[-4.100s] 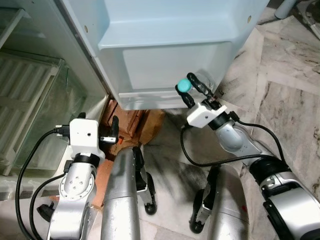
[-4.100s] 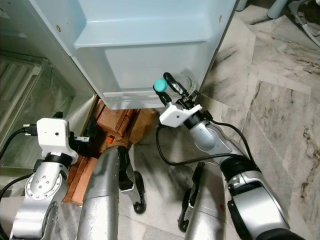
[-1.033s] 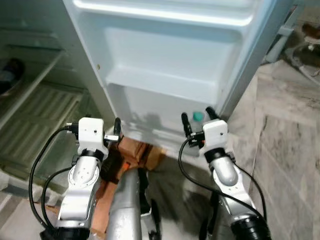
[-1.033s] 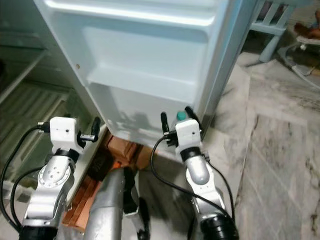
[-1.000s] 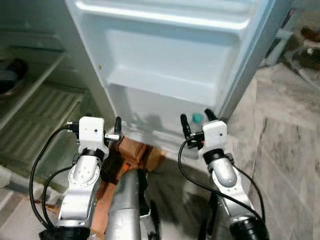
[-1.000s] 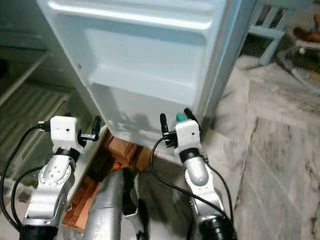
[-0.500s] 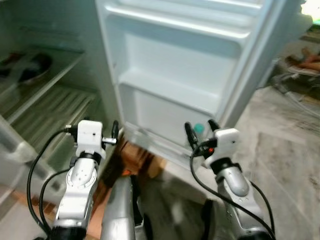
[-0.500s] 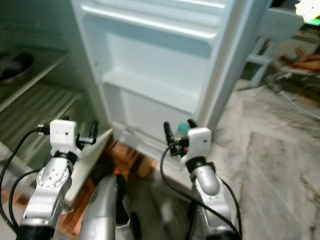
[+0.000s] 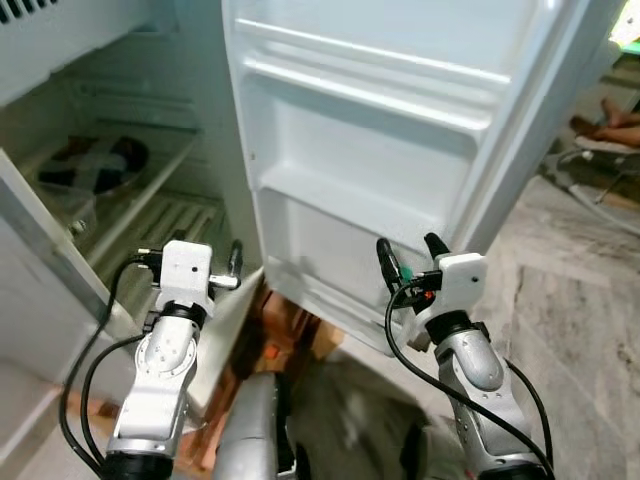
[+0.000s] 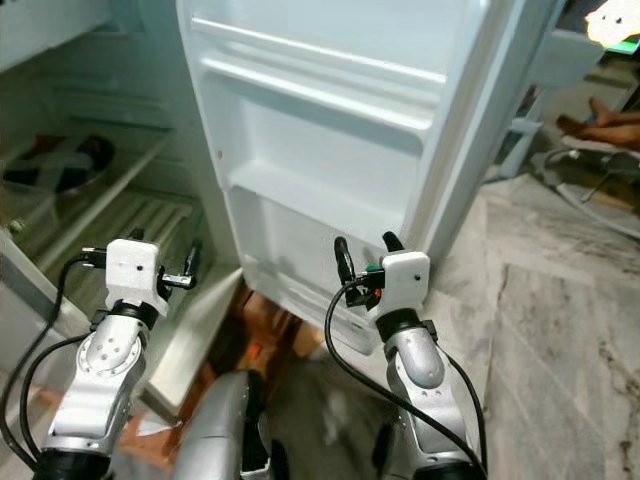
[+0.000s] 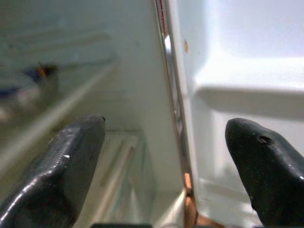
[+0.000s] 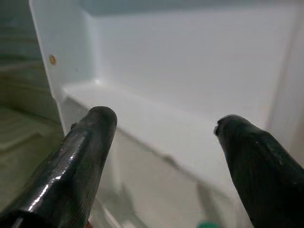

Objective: Restocking fridge

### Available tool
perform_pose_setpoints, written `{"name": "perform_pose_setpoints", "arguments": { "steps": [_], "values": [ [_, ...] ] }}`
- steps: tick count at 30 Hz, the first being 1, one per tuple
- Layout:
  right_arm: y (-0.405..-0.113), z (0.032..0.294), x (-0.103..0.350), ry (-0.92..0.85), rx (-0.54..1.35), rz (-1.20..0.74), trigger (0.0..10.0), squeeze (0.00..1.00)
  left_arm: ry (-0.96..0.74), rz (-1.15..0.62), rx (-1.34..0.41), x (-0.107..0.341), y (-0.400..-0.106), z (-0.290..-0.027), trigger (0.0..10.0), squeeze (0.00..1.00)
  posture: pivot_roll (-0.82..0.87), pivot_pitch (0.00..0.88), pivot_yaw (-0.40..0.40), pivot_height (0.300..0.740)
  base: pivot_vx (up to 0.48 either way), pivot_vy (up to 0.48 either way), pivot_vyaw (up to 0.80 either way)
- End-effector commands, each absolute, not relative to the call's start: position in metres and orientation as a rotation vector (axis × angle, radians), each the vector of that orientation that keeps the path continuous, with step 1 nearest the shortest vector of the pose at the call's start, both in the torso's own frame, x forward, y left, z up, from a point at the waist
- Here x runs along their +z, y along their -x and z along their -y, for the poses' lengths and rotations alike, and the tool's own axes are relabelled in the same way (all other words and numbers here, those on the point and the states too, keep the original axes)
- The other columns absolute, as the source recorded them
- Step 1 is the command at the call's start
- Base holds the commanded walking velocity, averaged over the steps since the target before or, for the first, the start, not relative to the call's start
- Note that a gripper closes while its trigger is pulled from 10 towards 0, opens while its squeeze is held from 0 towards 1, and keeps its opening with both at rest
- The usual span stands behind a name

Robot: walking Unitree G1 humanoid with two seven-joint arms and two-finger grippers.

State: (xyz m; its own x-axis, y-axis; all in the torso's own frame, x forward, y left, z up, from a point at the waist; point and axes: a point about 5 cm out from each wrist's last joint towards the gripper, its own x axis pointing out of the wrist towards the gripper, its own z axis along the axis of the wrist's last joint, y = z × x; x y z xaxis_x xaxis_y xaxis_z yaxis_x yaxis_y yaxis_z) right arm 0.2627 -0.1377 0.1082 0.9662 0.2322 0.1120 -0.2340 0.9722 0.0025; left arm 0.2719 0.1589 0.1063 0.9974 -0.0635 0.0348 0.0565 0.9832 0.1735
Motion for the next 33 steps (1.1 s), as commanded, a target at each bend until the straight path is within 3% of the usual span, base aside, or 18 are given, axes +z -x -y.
{"name": "perform_pose_setpoints", "arguments": {
  "steps": [1, 4, 26, 33],
  "values": [
    [-0.266, 0.138, 0.113, -0.021, 0.230, 0.129, 10.0, 0.00, -0.192, 0.056, -0.069, 0.110, -0.273, -0.160, 10.0, 0.00, 0.08, 0.000, 0.051, 0.722, 0.000, 0.000, 0.00],
    [-0.267, 0.137, 0.112, -0.015, 0.236, 0.124, 10.0, 0.00, -0.201, 0.057, -0.071, 0.110, -0.273, -0.159, 10.0, 0.00, 0.09, 0.000, 0.052, 0.740, 0.000, 0.000, 0.00],
    [-0.267, 0.142, 0.099, 0.010, 0.216, 0.084, 10.0, 0.00, -0.251, 0.066, -0.113, 0.110, -0.272, -0.153, 10.0, 0.00, 0.10, 0.000, 0.055, 0.740, 0.000, 0.000, 0.00],
    [-0.255, 0.128, 0.079, -0.023, 0.293, -0.027, 10.0, 0.00, -0.259, 0.034, -0.101, 0.102, -0.267, -0.152, 10.0, 0.00, 0.09, 0.000, 0.053, 0.740, 0.000, -0.329, 0.00]
  ]
}}
